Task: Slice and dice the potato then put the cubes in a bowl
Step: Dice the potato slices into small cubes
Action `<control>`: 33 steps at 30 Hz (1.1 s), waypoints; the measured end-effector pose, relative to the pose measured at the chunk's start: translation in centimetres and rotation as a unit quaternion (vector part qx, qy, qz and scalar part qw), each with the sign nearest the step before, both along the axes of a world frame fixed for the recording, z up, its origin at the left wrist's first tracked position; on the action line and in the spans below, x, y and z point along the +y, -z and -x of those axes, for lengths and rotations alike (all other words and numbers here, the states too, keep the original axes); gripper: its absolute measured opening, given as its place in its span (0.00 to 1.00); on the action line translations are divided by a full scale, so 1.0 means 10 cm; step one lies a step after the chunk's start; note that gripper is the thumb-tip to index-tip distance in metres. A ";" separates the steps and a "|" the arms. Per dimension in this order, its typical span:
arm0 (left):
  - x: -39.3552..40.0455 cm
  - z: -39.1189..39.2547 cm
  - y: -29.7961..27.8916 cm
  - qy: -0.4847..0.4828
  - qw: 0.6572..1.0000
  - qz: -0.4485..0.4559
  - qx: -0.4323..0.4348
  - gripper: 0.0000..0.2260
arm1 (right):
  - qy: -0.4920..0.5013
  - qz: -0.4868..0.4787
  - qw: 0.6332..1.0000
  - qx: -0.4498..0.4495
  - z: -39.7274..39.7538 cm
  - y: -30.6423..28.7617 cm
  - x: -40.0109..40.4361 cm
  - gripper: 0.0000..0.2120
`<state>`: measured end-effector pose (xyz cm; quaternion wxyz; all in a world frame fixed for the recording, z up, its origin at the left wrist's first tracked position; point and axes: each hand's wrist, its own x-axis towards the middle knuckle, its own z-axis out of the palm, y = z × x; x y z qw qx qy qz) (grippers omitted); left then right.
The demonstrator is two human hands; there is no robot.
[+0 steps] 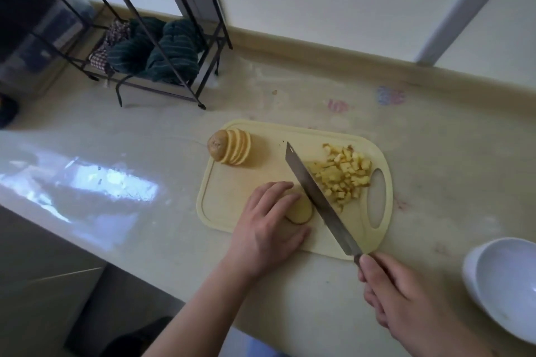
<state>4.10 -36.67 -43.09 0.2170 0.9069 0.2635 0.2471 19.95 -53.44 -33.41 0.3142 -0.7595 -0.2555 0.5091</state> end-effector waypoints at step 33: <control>-0.03 -0.13 -0.09 0.043 0.999 -0.001 0.003 0.09 | -0.129 -0.005 0.967 -0.219 0.04 -0.27 -0.10 0.26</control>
